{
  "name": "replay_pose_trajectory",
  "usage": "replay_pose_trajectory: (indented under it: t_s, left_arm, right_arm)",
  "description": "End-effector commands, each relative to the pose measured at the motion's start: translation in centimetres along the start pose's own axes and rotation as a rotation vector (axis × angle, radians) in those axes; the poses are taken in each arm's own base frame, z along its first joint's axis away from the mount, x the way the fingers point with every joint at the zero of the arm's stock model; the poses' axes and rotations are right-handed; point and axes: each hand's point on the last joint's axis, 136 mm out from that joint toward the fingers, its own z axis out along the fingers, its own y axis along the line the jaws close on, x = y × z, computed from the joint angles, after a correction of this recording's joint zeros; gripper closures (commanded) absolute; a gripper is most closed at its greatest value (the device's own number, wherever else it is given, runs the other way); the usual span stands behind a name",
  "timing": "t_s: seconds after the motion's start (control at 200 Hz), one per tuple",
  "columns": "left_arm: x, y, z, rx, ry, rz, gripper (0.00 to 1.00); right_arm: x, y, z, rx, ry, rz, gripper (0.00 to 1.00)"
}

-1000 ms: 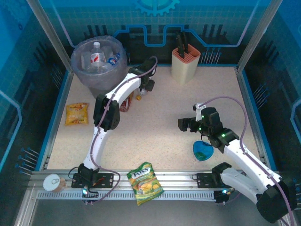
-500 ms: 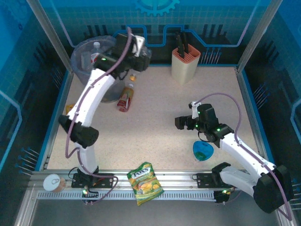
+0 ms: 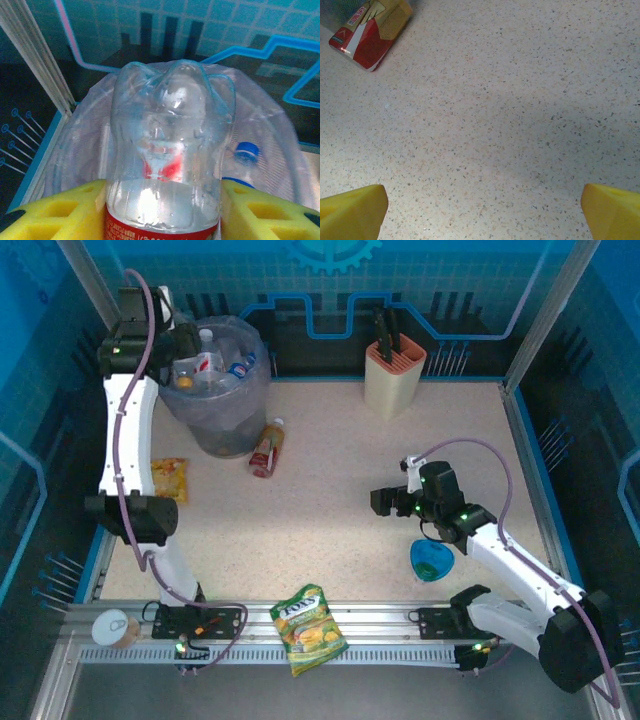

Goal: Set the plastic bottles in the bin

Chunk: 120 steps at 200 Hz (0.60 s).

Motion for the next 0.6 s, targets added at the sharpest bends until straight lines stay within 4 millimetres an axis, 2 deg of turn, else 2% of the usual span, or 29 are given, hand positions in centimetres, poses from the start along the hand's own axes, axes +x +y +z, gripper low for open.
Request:
replay_pose_trajectory:
  t_s: [0.0, 0.075, 0.155, 0.275, 0.415, 0.49, 0.595]
  left_arm:
    - [-0.9, 1.0, 1.9, -0.010, -0.026, -0.047, 0.46]
    - [-0.8, 1.5, 3.2, -0.024, -0.019, -0.043, 0.46]
    - [0.8, 2.0, 4.5, -0.037, 0.054, -0.043, 0.46]
    - [2.6, 2.0, 5.5, -0.032, 0.122, -0.030, 0.35]
    - [2.1, 1.4, 4.7, -0.001, 0.091, -0.019, 0.16]
    - [1.3, 1.8, 3.7, -0.027, 0.063, -0.008, 0.13]
    - [0.3, 2.0, 2.2, -0.046, 0.028, 0.011, 0.13]
  right_arm:
    - [-0.1, -0.1, -0.5, -0.005, -0.016, 0.011, 0.00]
    - [0.0, -0.3, -0.6, 0.005, -0.015, 0.009, 0.00]
    - [0.1, -0.4, -0.7, 0.012, -0.017, 0.009, 0.00]
    - [0.0, -0.4, -0.8, 0.008, -0.020, 0.010, 0.00]
    - [-0.2, -0.2, -0.6, 0.003, -0.008, 0.001, 0.00]
    - [-0.3, -0.1, -0.6, -0.001, -0.010, 0.004, 0.00]
    - [-0.5, 0.0, -0.4, -0.006, -0.015, 0.008, 0.00]
